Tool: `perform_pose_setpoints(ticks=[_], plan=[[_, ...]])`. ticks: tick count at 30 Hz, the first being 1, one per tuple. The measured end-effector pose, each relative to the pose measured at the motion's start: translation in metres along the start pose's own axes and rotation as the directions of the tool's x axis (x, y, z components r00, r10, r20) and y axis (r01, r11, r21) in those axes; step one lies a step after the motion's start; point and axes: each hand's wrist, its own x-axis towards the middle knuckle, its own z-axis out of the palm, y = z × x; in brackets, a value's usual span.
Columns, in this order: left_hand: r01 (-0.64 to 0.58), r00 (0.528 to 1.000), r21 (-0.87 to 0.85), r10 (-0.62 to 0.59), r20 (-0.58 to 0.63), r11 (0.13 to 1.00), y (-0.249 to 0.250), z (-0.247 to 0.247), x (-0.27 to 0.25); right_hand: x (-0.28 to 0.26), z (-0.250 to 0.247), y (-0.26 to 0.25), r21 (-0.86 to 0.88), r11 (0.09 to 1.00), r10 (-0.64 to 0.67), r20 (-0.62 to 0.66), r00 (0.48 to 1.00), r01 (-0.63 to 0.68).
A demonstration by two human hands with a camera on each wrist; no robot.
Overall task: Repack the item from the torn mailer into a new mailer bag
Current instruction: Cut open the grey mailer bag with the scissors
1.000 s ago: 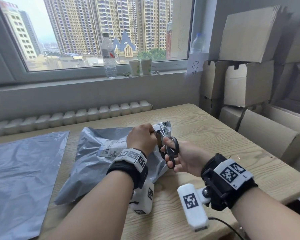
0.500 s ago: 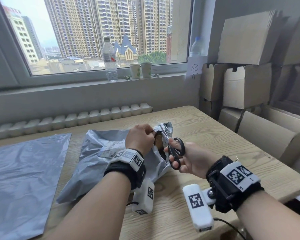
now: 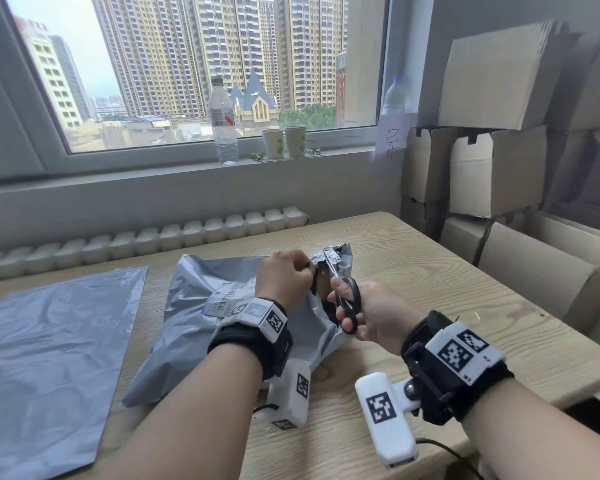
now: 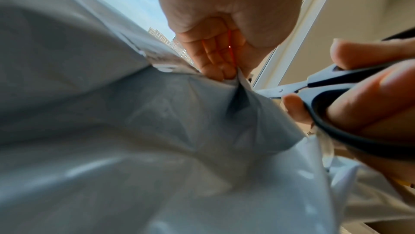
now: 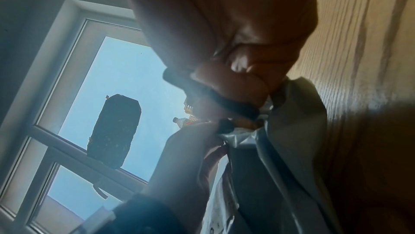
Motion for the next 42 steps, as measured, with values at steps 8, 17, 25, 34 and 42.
perform_pose_setpoints(ticks=[8, 17, 25, 34, 42], plan=[[-0.051, 0.998, 0.143, 0.046, 0.033, 0.988, 0.004, -0.004, 0.002, -0.007, -0.01, -0.005, 0.038, 0.999, 0.016, 0.066, 0.998, -0.018], [-0.03, 0.999, 0.287, 0.018, 0.044, 0.958, 0.016, 0.004, 0.015, -0.01, -0.017, -0.008, 0.008, 1.0, -0.002, 0.071, 0.997, 0.002], [0.066, 0.998, 0.228, -0.065, -0.012, 0.972, 0.009, 0.006, 0.021, -0.007, -0.017, -0.004, -0.009, 1.0, -0.001, 0.093, 0.996, 0.002], [0.054, 0.997, 0.177, -0.043, -0.065, 0.983, 0.007, 0.007, 0.027, -0.006, -0.016, -0.008, -0.008, 0.998, 0.062, 0.078, 0.995, -0.062], [0.047, 0.998, 0.168, -0.04, -0.048, 0.985, 0.001, 0.001, 0.027, -0.005, -0.014, -0.008, -0.062, 0.995, 0.081, 0.099, 0.992, -0.075]])
